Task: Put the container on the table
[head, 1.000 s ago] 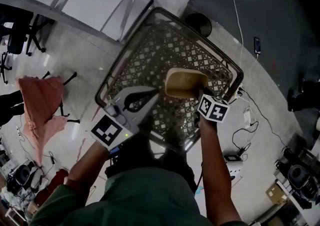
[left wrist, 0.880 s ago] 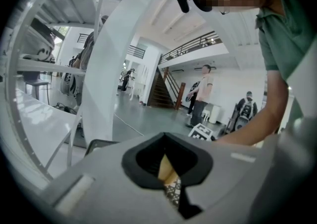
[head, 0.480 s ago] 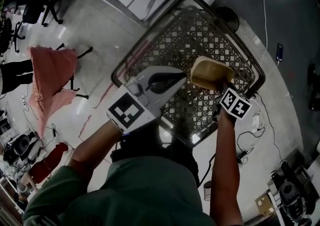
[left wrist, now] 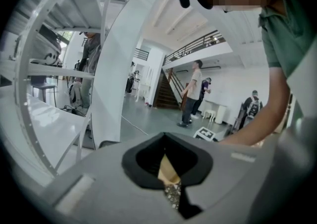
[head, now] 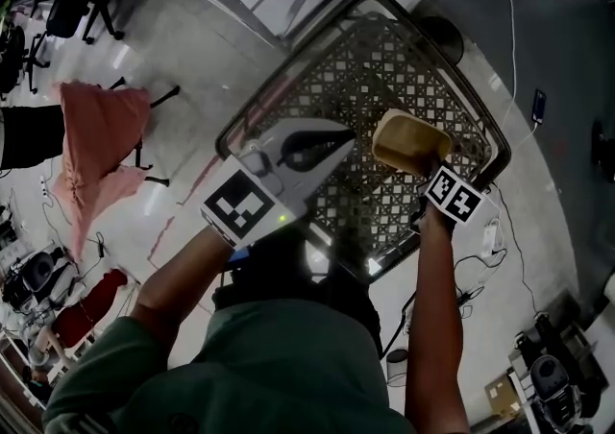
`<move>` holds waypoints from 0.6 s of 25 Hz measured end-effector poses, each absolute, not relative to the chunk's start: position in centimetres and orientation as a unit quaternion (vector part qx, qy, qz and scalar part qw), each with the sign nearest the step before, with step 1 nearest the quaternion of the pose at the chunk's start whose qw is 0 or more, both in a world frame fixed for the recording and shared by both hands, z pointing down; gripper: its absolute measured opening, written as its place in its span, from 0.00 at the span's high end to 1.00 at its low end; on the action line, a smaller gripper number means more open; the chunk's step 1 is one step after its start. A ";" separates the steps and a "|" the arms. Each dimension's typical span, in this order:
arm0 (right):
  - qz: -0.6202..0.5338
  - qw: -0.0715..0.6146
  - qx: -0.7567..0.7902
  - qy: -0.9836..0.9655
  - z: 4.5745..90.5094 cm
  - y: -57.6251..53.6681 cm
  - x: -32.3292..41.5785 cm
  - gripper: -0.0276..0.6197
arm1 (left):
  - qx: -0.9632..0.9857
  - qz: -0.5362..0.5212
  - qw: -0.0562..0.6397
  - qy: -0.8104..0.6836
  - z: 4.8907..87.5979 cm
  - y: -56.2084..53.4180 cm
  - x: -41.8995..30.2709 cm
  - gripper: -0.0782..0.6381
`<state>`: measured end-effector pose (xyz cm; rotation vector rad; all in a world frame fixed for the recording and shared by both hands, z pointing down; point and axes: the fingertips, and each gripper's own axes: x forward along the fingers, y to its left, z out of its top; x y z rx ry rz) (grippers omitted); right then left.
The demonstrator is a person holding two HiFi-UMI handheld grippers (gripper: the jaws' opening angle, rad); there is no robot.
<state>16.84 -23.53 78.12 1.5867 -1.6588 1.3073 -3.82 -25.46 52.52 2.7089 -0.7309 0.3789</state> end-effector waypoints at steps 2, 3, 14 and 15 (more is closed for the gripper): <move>0.483 0.250 0.582 -0.605 78.4 -23.5 16.9 0.94 | 0.946 0.131 0.153 -0.256 52.4 -25.5 -3.8 0.89; 0.485 0.251 0.582 -0.603 78.6 -23.5 17.0 0.94 | 0.946 0.130 0.153 -0.256 52.3 -25.5 -3.8 0.89; 0.508 0.255 0.581 -0.583 79.7 -22.7 17.4 0.94 | 0.946 0.129 0.145 -0.260 51.5 -25.3 -4.2 0.89; 0.510 0.253 0.582 -0.581 79.6 -22.6 17.5 0.94 | 0.946 0.128 0.145 -0.261 51.3 -25.3 -4.3 0.89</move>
